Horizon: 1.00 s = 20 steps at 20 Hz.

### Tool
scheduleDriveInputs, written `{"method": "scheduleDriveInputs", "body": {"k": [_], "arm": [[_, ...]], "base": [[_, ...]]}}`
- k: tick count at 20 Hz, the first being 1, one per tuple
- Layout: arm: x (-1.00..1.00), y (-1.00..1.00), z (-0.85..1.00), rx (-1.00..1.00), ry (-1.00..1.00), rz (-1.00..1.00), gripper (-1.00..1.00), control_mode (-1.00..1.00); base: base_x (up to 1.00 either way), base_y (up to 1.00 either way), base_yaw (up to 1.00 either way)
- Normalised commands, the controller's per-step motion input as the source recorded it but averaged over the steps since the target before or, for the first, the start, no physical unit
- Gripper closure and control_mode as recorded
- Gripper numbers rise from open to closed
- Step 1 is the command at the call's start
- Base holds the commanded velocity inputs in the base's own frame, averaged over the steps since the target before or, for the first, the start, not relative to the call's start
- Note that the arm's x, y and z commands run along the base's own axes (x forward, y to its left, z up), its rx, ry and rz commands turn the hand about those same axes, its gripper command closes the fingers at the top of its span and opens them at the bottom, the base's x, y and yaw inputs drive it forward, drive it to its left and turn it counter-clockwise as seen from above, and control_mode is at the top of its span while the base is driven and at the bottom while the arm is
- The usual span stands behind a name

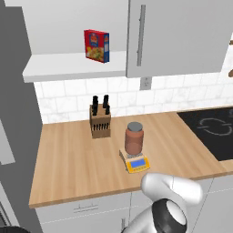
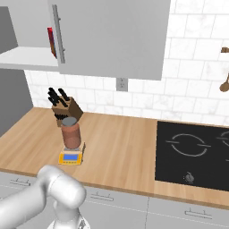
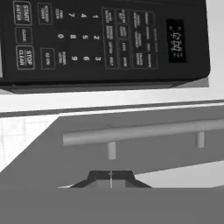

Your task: Pick the honey bottle and place it on the digital scale for weighing, and close the cabinet.

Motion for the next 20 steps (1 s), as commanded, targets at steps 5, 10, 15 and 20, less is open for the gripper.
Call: {"method": "scheduleDriveInputs", "body": {"k": [5,10,15,20], "arm": [[1.0,0.01,-0.57,-0.09,0.08,0.0,1.0,-1.0],[0.52,0.68,-0.56,-0.3,-0.05,0.0,1.0,-1.0],[0.74,-0.01,-0.34,-0.1,0.0,0.0,1.0,-1.0],[0.93,-0.14,-0.24,-0.03,0.06,0.0,1.0,-1.0]], "base": [[0.0,0.0,0.0],[0.0,0.0,0.0],[0.0,0.0,0.0],[0.0,0.0,0.0]]}}
